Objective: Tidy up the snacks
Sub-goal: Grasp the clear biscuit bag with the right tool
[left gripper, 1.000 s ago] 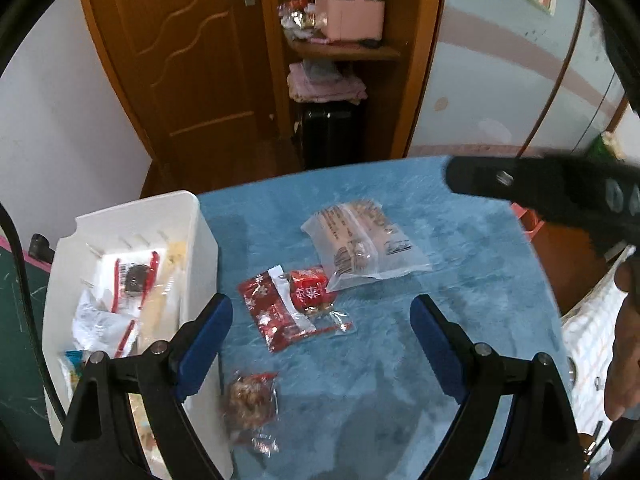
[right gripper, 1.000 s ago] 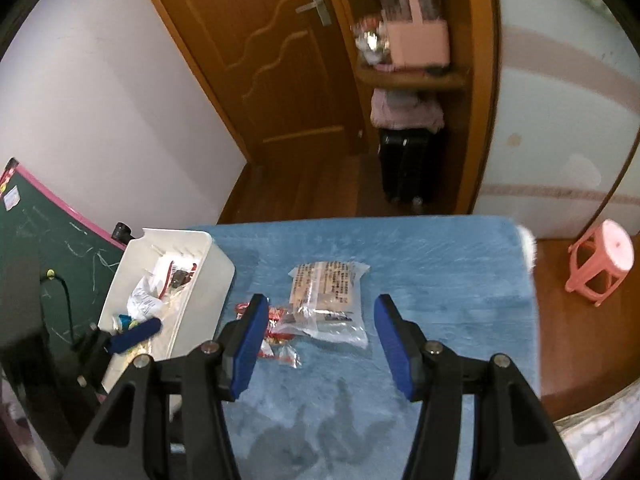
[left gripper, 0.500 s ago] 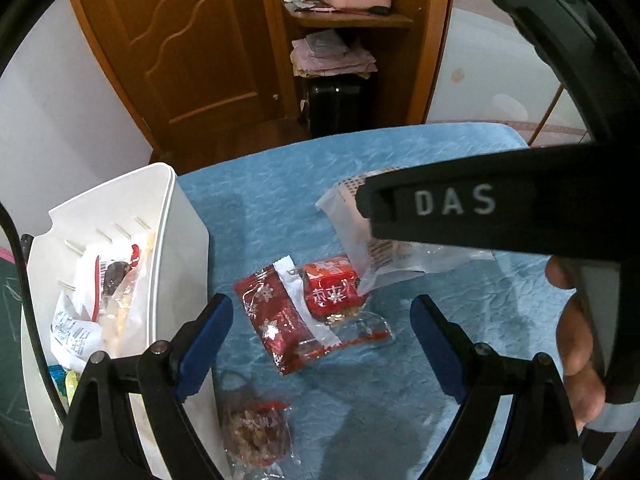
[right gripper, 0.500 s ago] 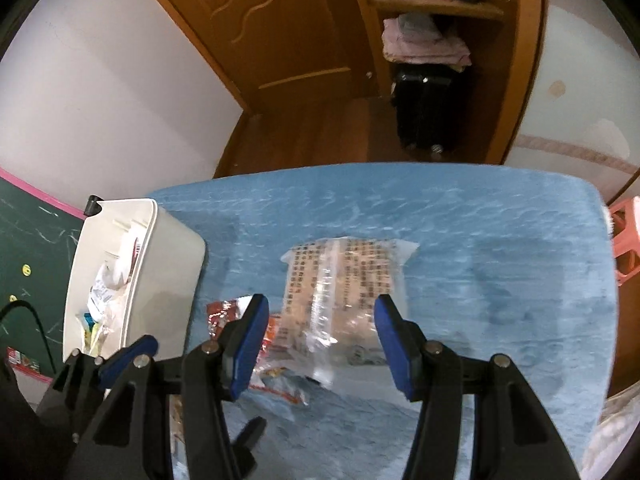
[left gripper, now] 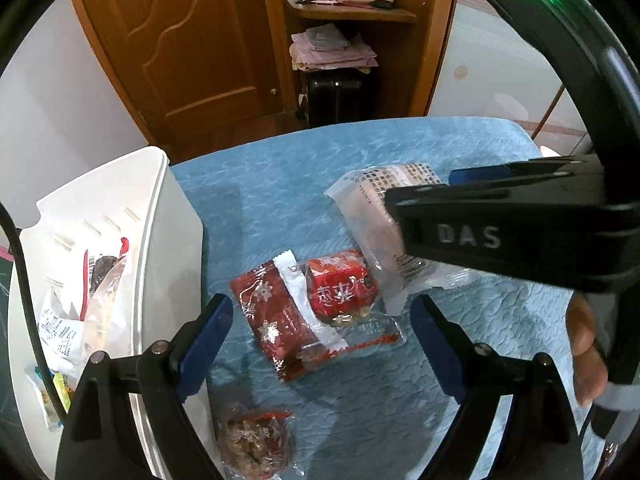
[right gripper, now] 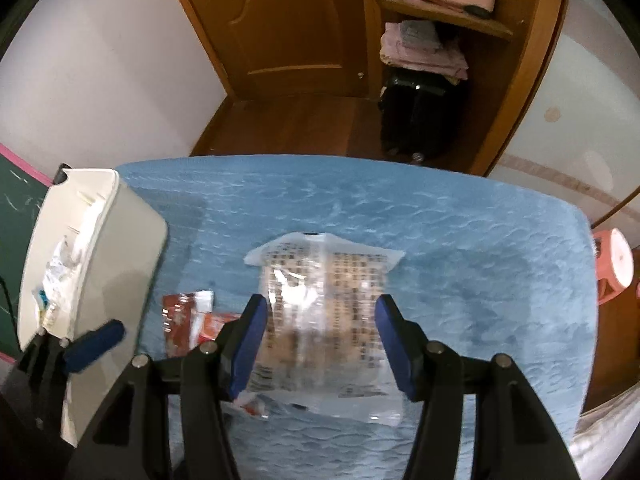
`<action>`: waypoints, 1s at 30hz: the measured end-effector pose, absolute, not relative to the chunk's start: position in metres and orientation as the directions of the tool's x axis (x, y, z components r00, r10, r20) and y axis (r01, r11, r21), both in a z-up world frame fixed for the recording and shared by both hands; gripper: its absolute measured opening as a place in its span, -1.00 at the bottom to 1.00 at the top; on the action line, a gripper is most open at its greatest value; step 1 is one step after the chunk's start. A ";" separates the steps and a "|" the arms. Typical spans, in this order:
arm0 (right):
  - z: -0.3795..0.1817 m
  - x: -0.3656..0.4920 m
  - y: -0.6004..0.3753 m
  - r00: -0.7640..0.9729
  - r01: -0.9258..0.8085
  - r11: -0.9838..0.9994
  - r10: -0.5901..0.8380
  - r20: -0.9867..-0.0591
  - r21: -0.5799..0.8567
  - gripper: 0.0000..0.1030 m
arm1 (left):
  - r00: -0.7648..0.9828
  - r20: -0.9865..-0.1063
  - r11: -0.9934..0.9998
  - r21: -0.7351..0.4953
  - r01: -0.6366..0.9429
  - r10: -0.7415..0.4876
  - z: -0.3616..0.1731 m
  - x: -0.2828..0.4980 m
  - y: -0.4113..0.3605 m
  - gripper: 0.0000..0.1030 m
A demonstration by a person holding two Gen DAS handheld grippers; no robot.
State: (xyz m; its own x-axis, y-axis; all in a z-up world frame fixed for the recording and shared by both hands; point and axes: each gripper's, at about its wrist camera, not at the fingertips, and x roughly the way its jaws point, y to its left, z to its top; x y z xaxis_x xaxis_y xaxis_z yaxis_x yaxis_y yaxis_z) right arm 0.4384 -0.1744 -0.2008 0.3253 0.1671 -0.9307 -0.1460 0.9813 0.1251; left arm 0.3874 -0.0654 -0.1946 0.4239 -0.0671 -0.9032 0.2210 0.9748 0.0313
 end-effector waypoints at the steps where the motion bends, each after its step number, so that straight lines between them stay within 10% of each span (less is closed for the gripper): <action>1: -0.203 0.439 -0.178 0.321 -0.139 0.981 0.176 -0.931 0.137 0.22 | 0.424 -0.903 0.976 0.029 0.218 -0.067 -0.194 0.387 -0.064 0.74; 10: -0.226 0.448 -0.205 0.274 -0.022 0.930 0.359 -0.892 0.367 0.48 | 0.416 -0.906 0.977 0.019 0.213 -0.073 -0.194 0.388 -0.062 0.74; 30: -0.225 0.436 -0.182 0.263 -0.125 0.983 0.163 -0.951 0.134 0.34 | 0.345 -0.937 0.961 0.047 0.273 -0.053 -0.206 0.399 -0.084 0.74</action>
State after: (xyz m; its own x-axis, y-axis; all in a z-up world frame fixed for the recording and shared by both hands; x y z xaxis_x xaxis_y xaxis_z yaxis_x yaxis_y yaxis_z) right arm 0.4361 -0.1819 -0.2249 0.2634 0.1628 -0.9508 -0.1246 0.9831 0.1338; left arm 0.3993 -0.0839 -0.2056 0.3451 -0.0526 -0.9371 0.2729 0.9609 0.0465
